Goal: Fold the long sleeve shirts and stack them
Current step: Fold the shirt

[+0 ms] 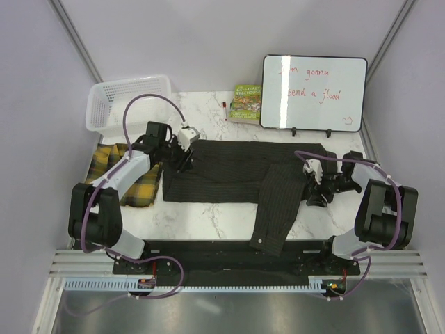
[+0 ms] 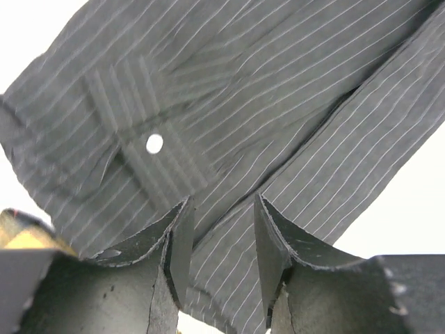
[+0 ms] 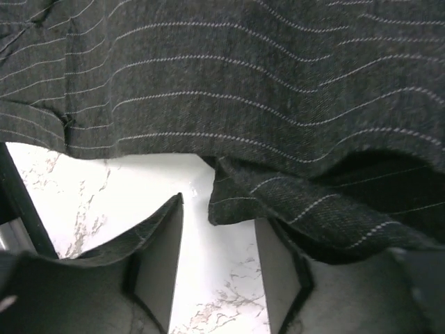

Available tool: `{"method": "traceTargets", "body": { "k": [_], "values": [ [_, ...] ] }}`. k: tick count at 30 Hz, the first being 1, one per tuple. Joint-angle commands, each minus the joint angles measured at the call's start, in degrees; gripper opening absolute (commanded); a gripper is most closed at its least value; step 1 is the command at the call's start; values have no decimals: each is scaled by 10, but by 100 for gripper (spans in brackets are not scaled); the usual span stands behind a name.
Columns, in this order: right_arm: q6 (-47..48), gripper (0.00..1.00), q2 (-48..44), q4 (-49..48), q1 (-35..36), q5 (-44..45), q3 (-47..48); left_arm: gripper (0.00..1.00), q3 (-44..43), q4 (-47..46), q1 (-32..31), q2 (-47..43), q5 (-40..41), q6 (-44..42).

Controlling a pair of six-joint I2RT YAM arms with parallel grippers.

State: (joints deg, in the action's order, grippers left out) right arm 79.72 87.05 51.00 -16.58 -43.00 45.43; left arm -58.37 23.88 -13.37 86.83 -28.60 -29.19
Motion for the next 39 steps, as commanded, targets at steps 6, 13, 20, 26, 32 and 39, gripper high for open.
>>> {"method": "traceTargets", "body": {
  "k": [6,13,20,26,32,39],
  "values": [
    [-3,8,3,15,5,-29,29,44,62,4,23,-20,37,-82],
    [-22,0,-32,75,3,7,67,40,99,43,23,-22,67,-177],
    [24,0,-61,192,-12,79,123,36,84,33,24,58,151,-181],
    [85,0,-86,286,-19,156,145,33,80,32,24,85,171,-184],
    [124,0,-108,326,-19,215,136,31,77,30,28,98,181,-185],
    [150,49,-125,326,3,298,67,32,83,32,30,92,168,-184]
  ]
}}
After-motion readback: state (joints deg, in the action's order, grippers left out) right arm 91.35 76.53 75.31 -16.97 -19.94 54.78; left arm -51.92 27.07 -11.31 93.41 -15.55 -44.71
